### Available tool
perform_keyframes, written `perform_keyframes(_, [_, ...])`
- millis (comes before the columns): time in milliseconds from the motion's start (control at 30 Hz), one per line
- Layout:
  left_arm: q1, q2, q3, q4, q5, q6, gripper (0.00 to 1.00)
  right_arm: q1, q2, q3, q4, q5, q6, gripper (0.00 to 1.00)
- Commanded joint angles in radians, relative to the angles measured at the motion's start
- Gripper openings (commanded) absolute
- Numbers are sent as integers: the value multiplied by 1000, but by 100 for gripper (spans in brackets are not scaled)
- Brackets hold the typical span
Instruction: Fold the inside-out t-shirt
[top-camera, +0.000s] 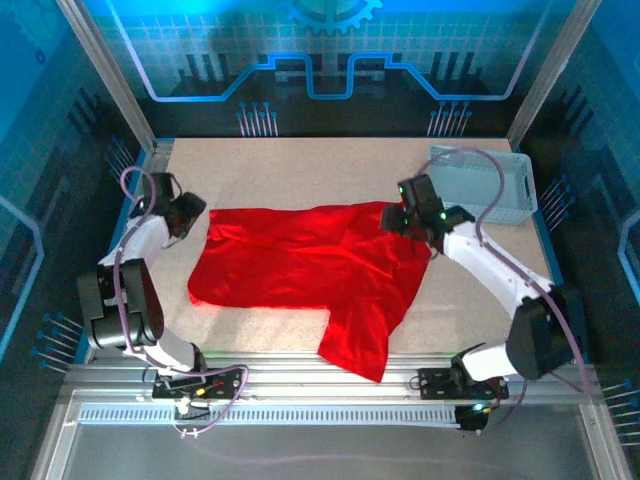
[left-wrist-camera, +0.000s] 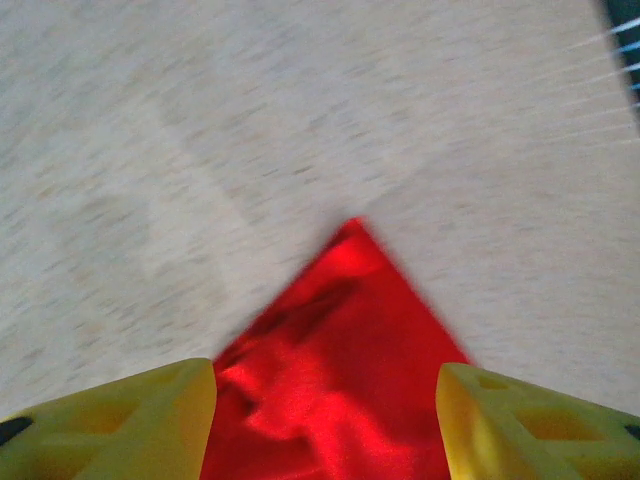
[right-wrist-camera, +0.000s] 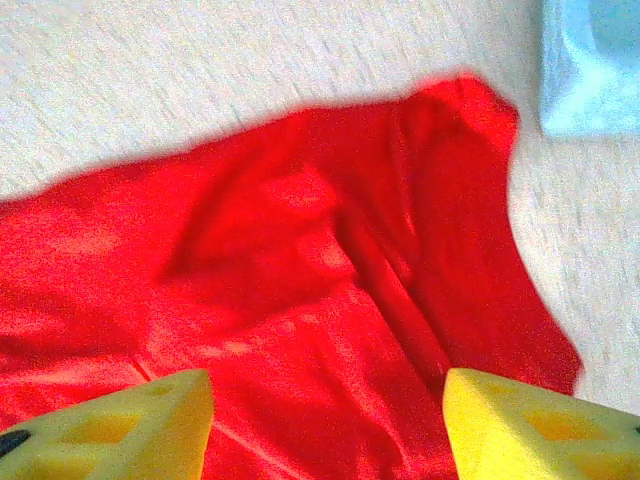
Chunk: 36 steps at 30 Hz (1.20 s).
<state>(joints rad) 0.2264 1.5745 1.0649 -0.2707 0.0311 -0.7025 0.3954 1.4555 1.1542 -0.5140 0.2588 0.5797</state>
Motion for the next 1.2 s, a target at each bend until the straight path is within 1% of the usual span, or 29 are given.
perform_keyframes(0, [-81,86,142,-71,80,70,59,-19,173,143,-58,31,-84,62])
perform_keyframes(100, [-130,164,186,-90,73,55,59,-39,324,262,-87,29,-82,60])
perform_keyframes(200, [-137,230,204,-136,61,33,58,-49,417,320,-116,43,-66,59])
perform_keyframes(367, [-129,215,142,-152,-18,52,61,-52,432,243,-88,1,-49,59])
perform_keyframes(467, [-110,206,108,-148,-21,58,62,-58,437,194,-48,-53,-55,57])
perform_keyframes(533, [-102,195,81,-140,-22,55,60,-54,439,180,-37,-83,-50,52])
perform_keyframes(700, [-97,162,28,-122,-31,47,58,-37,445,174,-68,-74,-17,46])
perform_keyframes(767, [-96,155,17,-119,-33,47,57,-36,444,161,-70,-74,-11,42])
perform_keyframes(833, [-96,147,9,-120,-44,47,57,-32,430,145,-66,-71,-9,35])
perform_keyframes(1000, [-88,119,-11,-122,-71,52,56,-17,381,110,-67,-65,-8,28])
perform_keyframes(1067, [-85,107,-12,-128,-86,62,56,-10,369,97,-63,-72,-9,22])
perform_keyframes(1167, [-80,84,-20,-139,-115,70,57,-1,345,78,-67,-68,-9,7])
